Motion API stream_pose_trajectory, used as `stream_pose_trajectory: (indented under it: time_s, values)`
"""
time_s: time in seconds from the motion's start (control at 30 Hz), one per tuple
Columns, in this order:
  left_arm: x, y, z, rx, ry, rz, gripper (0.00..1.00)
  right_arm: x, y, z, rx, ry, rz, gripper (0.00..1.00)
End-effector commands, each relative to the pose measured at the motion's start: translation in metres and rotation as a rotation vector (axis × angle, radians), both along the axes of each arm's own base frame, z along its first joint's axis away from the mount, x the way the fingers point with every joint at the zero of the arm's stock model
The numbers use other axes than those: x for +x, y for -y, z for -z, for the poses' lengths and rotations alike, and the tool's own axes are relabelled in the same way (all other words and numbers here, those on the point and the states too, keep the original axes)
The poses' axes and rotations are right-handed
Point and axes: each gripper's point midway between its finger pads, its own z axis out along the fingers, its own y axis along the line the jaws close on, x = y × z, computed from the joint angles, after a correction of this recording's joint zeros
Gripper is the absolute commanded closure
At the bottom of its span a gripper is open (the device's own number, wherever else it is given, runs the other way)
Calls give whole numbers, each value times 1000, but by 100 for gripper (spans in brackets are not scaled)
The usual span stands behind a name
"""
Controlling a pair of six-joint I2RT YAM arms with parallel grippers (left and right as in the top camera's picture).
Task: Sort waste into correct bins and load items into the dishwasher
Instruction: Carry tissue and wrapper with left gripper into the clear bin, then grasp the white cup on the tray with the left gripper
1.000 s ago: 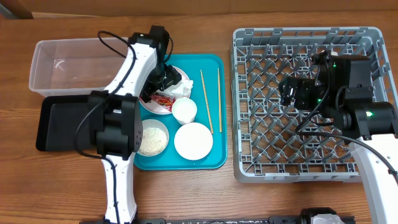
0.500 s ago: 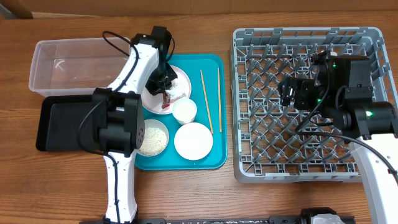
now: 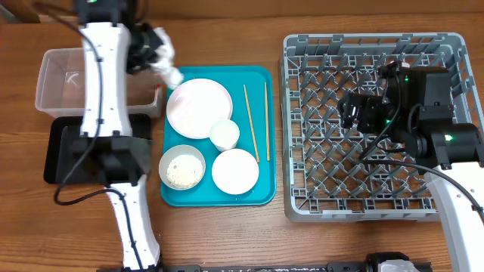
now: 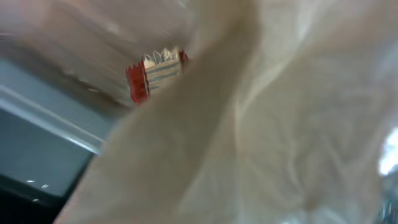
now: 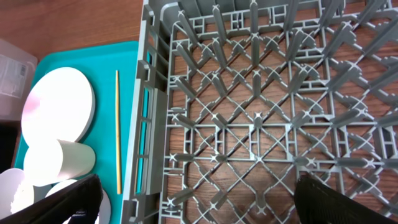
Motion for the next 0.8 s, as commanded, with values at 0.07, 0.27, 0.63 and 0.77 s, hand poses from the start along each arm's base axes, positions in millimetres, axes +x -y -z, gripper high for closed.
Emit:
stream_pose_trajectory:
  time_s: [0.07, 0.27, 0.63, 0.77]
  values:
    - [-3, -71, 27, -7, -56, -311, 96, 4, 0, -12, 4, 32, 1, 0]
    - [11, -88, 78, -12, -110, -346, 7, 4, 0, -12, 5, 31, 3, 0]
    - [16, -54, -5, -65, 103, 96, 10, 4, -2, -12, 14, 31, -4, 0]
    - [-10, -22, -58, -54, 178, 299, 5, 4, -2, -12, 14, 31, -4, 0]
